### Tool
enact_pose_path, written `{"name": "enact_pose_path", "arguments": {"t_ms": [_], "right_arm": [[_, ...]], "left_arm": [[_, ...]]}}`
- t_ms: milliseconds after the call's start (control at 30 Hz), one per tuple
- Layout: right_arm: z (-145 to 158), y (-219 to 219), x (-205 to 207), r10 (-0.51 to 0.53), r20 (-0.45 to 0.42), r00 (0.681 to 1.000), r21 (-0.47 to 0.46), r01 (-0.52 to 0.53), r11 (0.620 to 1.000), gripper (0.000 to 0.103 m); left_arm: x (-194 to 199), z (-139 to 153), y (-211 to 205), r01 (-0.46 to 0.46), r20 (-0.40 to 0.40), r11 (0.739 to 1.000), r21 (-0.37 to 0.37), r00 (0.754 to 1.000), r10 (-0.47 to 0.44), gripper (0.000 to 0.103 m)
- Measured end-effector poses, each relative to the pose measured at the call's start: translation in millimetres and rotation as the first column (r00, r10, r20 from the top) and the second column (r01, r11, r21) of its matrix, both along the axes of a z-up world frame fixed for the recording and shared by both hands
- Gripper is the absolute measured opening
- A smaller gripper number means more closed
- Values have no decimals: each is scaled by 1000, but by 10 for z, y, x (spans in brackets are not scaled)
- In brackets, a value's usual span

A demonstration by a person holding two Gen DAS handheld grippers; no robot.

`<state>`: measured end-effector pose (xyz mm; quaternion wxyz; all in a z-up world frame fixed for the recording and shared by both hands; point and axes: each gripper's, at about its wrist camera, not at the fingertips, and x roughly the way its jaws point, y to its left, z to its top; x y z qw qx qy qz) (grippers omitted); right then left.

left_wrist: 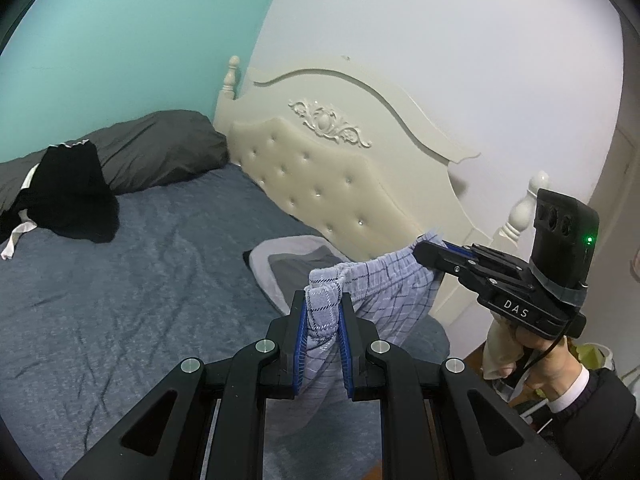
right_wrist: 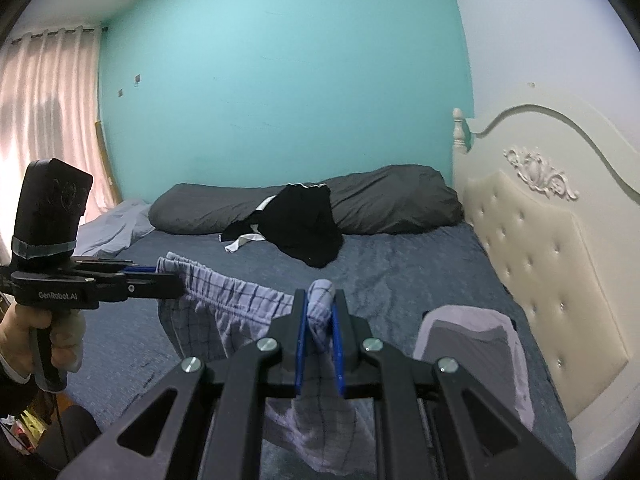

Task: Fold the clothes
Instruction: 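Carry the hanging shorts with both grippers toward the grey pillow by the headboard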

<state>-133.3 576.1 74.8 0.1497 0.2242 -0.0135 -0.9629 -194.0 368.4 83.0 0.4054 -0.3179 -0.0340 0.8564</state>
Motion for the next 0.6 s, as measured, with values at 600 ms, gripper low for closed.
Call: {"name": "enact_pose_path", "arguments": {"t_ms": [600], "right_arm": [[-221, 499, 52, -62, 35, 997, -16, 62, 998, 11]], "left_arm": [[-85, -229, 568, 53, 28, 998, -19, 998, -53, 15]]}}
